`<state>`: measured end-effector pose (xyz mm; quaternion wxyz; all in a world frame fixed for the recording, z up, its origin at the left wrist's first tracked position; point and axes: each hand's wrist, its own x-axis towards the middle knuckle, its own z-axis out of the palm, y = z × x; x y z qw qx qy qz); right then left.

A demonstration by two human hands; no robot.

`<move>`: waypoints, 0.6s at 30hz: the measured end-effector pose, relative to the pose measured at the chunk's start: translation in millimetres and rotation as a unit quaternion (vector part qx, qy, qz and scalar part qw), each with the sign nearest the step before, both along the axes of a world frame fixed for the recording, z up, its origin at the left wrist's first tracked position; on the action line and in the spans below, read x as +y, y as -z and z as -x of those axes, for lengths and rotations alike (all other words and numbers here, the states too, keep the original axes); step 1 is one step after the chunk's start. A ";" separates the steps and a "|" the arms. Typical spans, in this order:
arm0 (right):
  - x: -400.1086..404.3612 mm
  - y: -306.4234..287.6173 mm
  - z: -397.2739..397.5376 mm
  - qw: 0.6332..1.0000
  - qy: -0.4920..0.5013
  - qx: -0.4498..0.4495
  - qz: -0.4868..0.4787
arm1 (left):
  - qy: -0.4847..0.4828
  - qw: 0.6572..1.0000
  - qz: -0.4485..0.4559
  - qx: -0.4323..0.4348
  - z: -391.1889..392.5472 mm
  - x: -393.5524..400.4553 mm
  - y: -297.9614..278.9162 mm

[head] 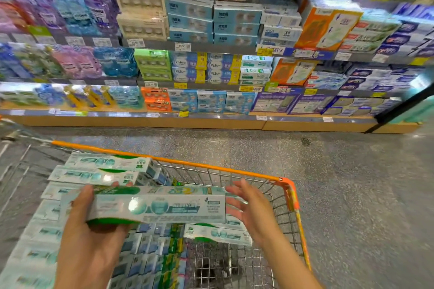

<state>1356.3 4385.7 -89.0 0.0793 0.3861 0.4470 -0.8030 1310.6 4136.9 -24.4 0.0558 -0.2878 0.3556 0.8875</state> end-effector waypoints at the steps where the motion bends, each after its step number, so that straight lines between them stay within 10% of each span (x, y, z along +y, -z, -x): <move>1: -2.4 -18.4 -3.0 0.998 -0.047 0.047 0.007 | 0.010 1.000 0.021 -0.001 0.3 9.2 -7.0; 5: -14.2 -63.9 -14.5 0.982 -0.110 0.152 0.027 | 0.032 0.999 0.001 -0.002 -0.6 37.6 -12.6; 18: 22.6 56.8 -66.3 0.961 0.250 -0.009 0.116 | 0.145 0.980 -0.023 -0.135 -12.8 51.7 -2.0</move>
